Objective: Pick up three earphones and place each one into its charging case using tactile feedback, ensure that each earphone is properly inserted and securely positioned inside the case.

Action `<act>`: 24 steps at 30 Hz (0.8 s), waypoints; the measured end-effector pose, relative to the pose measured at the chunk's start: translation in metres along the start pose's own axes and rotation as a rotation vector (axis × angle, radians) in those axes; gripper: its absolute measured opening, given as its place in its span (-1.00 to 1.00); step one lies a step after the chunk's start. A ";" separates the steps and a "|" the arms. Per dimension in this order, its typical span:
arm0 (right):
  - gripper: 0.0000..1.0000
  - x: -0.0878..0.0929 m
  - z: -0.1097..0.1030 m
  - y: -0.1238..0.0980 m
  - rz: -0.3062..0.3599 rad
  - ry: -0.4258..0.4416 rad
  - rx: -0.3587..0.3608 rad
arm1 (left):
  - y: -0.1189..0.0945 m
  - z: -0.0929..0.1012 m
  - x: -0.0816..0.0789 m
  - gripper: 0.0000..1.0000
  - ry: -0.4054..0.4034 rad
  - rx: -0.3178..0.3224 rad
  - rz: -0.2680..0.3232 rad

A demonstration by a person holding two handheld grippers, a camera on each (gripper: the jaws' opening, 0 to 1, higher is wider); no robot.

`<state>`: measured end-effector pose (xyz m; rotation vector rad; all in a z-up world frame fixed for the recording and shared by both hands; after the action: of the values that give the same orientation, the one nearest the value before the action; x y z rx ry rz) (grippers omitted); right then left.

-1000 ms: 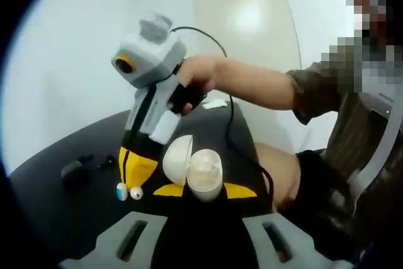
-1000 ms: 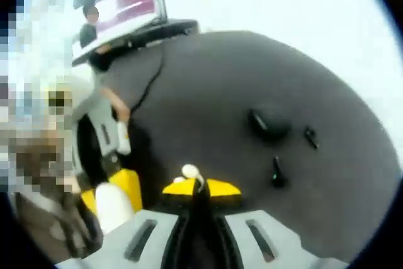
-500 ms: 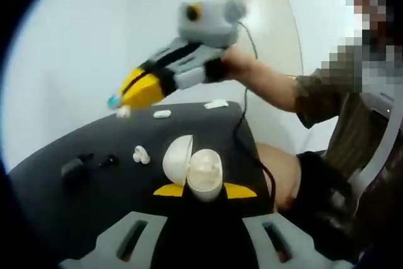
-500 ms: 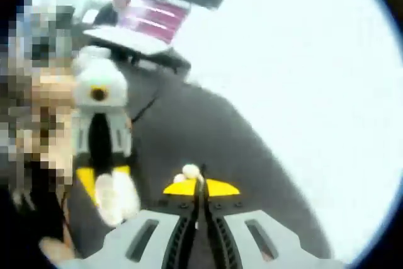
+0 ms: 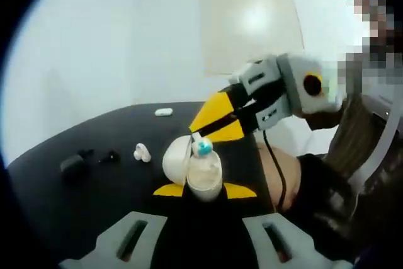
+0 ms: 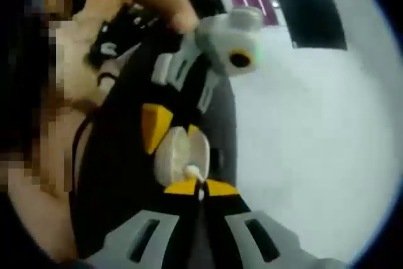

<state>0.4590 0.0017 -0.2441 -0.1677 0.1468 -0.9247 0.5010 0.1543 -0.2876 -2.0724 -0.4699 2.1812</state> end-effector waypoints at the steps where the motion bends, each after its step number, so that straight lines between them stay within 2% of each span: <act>1: -0.88 -0.002 -0.001 0.001 -0.002 -0.041 0.001 | -0.001 0.000 0.000 -0.64 -0.005 0.001 0.000; 3: -0.88 -0.006 -0.002 0.002 -0.007 -0.138 0.011 | -0.002 -0.001 0.001 -0.64 -0.009 0.002 0.000; 14: -0.87 -0.009 -0.007 0.000 -0.013 -0.151 -0.005 | -0.004 -0.001 0.003 -0.64 -0.008 0.001 -0.001; 18: -0.84 -0.011 -0.008 0.000 -0.006 -0.109 -0.031 | -0.003 -0.001 0.004 -0.64 -0.008 0.000 -0.001; 21: -0.84 -0.010 -0.004 -0.003 -0.023 -0.108 -0.029 | -0.002 -0.001 0.004 -0.64 -0.007 -0.001 -0.002; 24: -0.83 -0.005 0.004 -0.011 -0.001 0.047 -0.056 | -0.001 -0.001 0.004 -0.64 -0.008 -0.002 -0.002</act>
<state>0.4484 -0.0005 -0.2373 -0.1974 0.2164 -0.9269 0.5017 0.1566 -0.2912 -2.0636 -0.4747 2.1900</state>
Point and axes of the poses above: the point that each gripper's makers call its tool centre point, and the gripper's own axes: y roughly forward along the fingers, z roughly to its right, x roughly out of its underside, the point moved 10 cm from there along -y, roughly backward along the fingers, and after that the axes turned 9 degrees about x, right-handed, at the moved point
